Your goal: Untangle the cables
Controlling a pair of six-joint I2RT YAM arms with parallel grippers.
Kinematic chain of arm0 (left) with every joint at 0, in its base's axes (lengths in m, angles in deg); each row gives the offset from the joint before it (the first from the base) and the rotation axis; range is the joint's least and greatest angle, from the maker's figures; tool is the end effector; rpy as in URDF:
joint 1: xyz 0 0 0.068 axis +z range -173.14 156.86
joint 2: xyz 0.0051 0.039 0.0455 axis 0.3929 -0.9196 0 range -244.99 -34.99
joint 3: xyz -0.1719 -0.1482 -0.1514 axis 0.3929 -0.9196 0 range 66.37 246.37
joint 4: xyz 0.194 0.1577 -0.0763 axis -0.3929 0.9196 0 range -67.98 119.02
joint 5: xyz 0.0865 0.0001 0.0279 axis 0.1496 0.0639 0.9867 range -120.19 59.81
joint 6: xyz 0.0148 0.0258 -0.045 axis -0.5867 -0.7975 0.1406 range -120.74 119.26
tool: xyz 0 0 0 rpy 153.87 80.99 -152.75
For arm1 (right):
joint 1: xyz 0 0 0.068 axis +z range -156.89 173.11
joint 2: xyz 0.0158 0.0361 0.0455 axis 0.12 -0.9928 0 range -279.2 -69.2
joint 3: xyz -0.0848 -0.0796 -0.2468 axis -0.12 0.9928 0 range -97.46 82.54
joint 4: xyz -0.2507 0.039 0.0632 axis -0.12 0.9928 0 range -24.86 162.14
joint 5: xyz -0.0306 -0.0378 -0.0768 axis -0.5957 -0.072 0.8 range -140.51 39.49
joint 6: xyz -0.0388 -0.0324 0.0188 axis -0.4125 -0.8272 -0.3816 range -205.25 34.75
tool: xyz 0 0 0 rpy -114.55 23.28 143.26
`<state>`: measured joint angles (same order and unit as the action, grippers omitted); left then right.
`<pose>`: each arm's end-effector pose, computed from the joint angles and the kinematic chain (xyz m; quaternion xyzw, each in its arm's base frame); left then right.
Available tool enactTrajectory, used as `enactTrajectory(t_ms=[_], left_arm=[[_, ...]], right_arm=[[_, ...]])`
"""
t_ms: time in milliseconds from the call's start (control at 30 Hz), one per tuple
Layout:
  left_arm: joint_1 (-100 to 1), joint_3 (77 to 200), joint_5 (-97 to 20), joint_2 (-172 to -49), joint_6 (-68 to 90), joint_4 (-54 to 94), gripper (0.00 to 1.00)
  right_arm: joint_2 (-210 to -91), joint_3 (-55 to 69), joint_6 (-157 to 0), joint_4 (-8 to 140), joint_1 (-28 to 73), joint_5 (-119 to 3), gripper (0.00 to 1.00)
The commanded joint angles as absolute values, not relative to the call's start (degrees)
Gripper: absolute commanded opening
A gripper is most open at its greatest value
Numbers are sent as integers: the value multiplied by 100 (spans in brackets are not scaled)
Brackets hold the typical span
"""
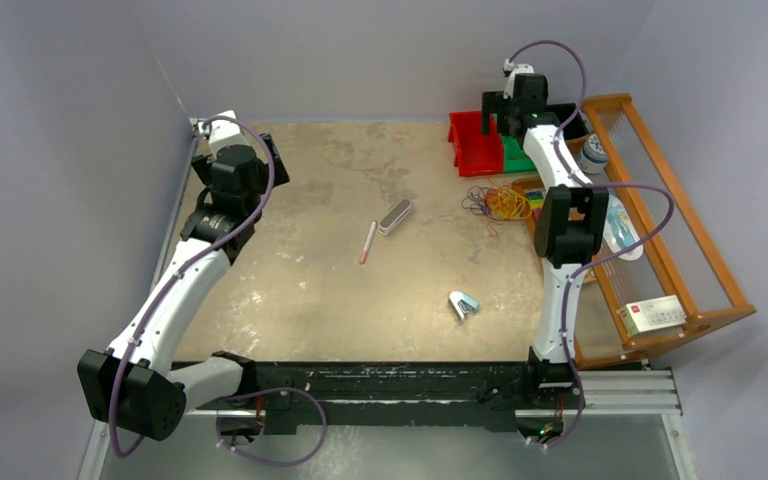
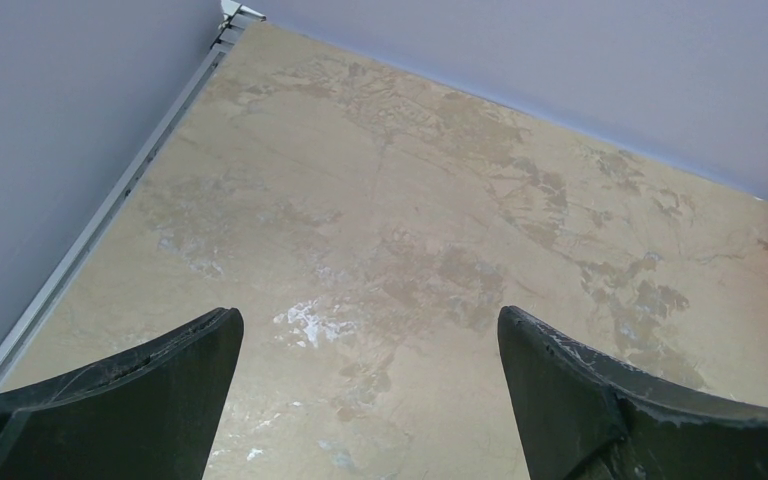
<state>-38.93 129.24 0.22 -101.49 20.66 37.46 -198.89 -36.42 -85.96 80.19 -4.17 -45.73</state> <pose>0.2569 -0.0539 0.3658 -0.1905 0.7776 0.0239 0.5988 0.5387 0.0227 0.2823 -0.0032 0.8466 -0.0259 0.5315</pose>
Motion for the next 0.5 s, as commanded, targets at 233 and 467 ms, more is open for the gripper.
enactTrajectory(t_ms=[233,467], left_arm=[[-3948,12905,22,-10080,2088,3510,98],[-3943,12945,-19,-10162,2095,3553,97]], right_arm=[[-20586,-4580,-8990,8211,-598,-5033,99],[-20994,-4877,-8958,8344,-654,-5410,99]])
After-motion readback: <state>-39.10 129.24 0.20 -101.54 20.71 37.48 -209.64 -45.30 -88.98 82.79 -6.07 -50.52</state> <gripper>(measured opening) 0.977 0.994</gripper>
